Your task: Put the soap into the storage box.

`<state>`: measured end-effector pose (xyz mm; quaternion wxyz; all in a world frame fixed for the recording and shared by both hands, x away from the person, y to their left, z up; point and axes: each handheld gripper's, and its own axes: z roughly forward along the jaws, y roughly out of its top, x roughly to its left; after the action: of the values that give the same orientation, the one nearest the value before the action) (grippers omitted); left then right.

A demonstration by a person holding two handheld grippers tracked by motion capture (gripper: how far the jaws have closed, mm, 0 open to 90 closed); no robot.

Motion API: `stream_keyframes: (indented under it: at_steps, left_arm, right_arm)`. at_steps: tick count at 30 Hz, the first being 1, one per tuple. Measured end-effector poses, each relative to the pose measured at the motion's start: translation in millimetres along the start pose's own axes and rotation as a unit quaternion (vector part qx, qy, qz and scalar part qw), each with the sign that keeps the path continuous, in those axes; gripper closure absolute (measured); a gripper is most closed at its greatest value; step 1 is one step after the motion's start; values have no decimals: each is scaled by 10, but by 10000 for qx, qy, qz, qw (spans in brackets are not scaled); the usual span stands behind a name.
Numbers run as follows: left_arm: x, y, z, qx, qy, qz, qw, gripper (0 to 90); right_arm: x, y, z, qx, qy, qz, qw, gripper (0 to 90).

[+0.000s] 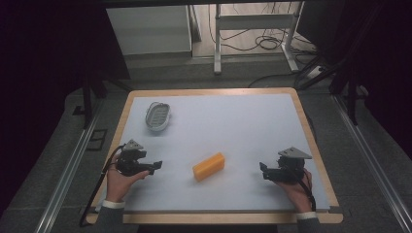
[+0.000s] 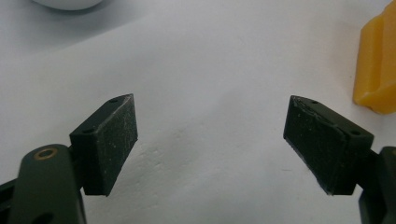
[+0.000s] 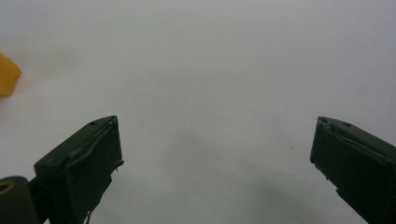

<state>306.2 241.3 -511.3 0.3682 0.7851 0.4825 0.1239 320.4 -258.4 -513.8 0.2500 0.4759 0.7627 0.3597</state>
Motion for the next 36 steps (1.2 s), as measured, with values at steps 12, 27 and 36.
stream_keyframes:
  at_steps: [12,27,36]
  left_arm:
    - [-32,18,-38,7,82,36,10000,178]
    - [-86,202,-88,6,10,41,10000,181]
    - [-229,439,-177,-5,-182,342,9993,195]
  right_arm:
    - [-162,-52,-112,-308,295,448,9981,32]
    - [-240,-90,-165,-299,28,501,9983,43]
    - [-252,-99,-185,-317,-61,407,9986,46]
